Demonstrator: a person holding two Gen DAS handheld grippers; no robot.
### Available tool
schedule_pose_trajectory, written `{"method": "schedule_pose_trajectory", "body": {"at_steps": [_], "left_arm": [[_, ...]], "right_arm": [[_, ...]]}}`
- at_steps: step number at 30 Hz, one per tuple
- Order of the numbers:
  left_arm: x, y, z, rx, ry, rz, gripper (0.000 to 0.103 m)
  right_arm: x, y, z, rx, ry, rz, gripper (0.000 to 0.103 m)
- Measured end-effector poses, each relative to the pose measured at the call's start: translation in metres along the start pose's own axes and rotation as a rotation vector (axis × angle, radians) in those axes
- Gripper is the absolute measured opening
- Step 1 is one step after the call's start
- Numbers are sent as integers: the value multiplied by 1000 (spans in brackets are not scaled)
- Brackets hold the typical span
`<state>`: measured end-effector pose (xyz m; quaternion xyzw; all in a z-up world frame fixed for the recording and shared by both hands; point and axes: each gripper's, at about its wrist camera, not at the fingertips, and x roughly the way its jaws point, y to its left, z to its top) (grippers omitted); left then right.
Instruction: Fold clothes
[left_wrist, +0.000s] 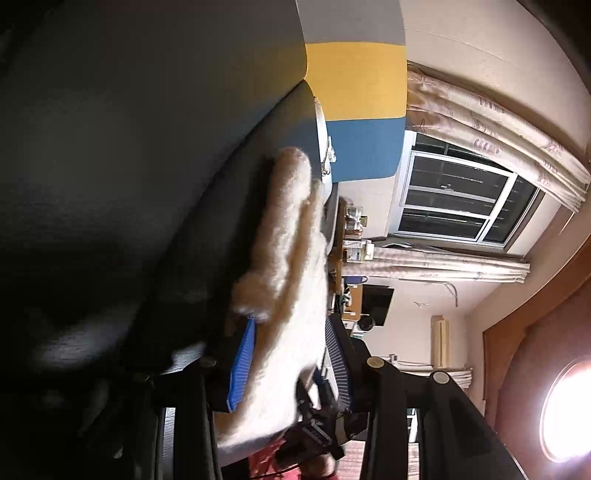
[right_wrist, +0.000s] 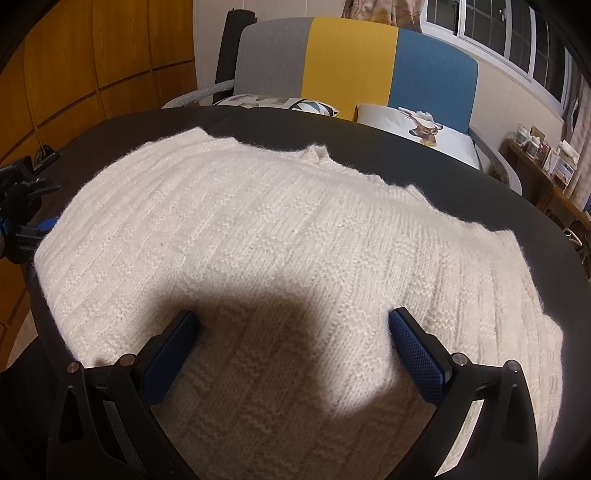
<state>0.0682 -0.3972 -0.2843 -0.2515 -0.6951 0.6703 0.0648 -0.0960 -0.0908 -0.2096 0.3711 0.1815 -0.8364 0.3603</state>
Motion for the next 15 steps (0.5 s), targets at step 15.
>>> {"method": "schedule_pose_trajectory", "body": {"at_steps": [15], "left_arm": [[16, -8, -11, 69, -245, 152, 14]], "right_arm": [[-2, 4, -4, 5, -25, -5, 103]]}}
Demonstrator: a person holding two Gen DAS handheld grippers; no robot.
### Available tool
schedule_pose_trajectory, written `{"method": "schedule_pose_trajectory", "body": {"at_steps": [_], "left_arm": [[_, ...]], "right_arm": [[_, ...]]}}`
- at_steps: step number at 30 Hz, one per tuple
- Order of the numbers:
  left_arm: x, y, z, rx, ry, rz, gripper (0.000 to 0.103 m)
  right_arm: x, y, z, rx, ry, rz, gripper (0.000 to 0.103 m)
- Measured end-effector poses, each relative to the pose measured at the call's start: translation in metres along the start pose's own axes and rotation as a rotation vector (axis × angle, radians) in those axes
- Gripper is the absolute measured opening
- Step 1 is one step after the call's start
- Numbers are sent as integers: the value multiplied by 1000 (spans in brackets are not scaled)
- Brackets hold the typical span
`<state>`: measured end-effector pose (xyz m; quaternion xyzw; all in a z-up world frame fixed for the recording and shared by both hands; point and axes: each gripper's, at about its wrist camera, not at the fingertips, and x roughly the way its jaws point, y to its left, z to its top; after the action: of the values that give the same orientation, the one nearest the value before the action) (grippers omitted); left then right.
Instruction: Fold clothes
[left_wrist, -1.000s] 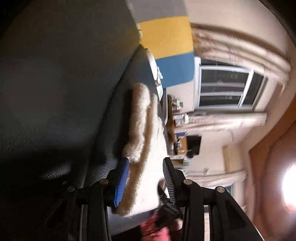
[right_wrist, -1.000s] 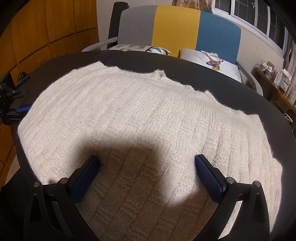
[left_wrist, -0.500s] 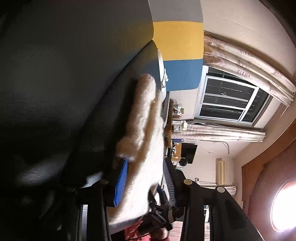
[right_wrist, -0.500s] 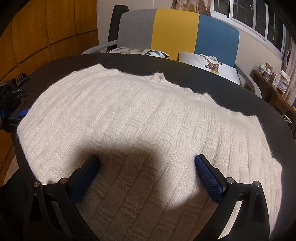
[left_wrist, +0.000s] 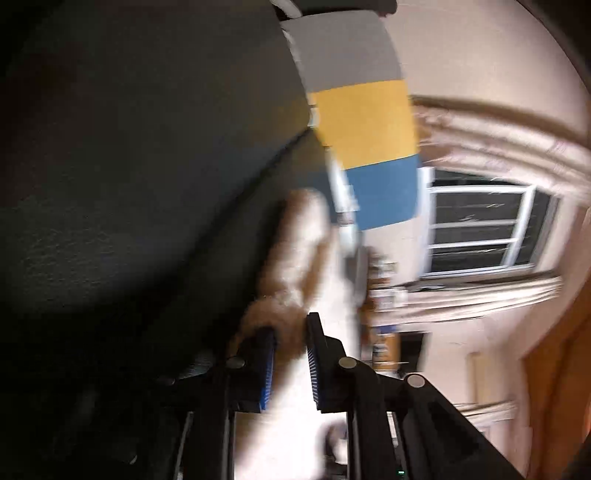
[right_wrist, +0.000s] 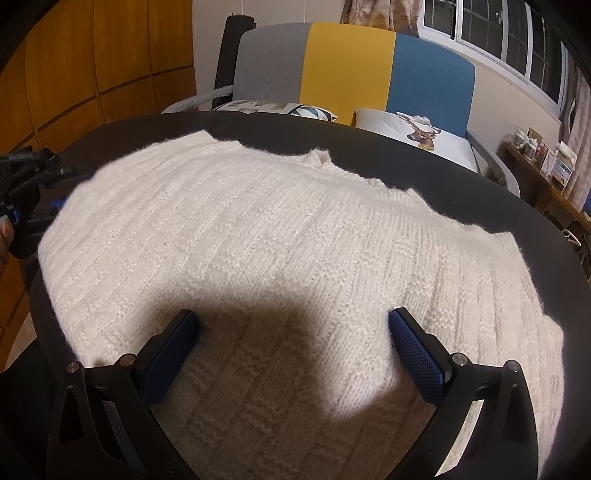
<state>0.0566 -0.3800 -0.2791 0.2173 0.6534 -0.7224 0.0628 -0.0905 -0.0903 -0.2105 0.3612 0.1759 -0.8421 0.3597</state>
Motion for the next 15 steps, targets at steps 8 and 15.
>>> {"method": "schedule_pose_trajectory", "body": {"at_steps": [8, 15], "left_arm": [[-9, -1, 17, 0, 99, -54, 29], [-29, -16, 30, 79, 136, -65, 33]], "right_arm": [[-1, 1, -3, 6, -17, 1, 103], [-10, 4, 14, -4, 61, -4, 103]]}}
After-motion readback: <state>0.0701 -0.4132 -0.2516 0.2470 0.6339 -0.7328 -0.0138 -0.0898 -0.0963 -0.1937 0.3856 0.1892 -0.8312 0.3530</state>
